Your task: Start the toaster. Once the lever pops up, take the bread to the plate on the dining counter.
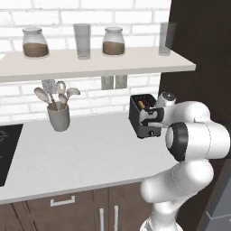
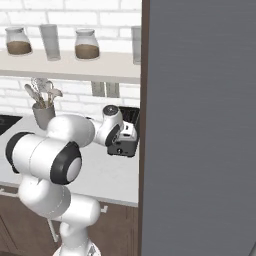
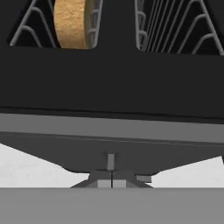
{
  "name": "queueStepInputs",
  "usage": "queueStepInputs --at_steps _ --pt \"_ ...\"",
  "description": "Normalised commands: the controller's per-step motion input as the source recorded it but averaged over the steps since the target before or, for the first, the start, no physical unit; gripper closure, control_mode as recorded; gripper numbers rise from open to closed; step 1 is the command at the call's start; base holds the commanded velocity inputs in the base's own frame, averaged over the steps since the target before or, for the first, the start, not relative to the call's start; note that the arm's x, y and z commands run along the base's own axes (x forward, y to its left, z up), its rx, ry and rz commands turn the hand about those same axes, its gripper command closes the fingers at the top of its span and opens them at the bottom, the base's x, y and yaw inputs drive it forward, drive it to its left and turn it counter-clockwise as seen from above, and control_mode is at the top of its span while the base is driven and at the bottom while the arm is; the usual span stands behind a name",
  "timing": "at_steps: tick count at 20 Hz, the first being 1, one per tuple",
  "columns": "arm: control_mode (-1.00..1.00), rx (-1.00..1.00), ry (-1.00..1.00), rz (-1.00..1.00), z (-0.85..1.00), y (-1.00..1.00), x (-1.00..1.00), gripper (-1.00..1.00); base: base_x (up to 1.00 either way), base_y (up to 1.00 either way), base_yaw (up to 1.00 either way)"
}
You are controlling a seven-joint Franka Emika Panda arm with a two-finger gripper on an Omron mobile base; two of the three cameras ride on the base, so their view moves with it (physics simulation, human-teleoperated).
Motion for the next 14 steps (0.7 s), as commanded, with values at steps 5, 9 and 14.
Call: queueStepInputs --at_steps 5,9,14 --pt "-1.00 0.00 0.00 0.00 -0.33 0.00 0.00 1.00 0.00 0.00 0.00" --pt "-1.00 0.00 0.00 0.00 -0.36 0.00 0.00 1.00 0.00 0.00 0.00" --pt "-1.00 0.00 0.00 0.00 -0.33 0.00 0.00 1.00 0.00 0.00 0.00"
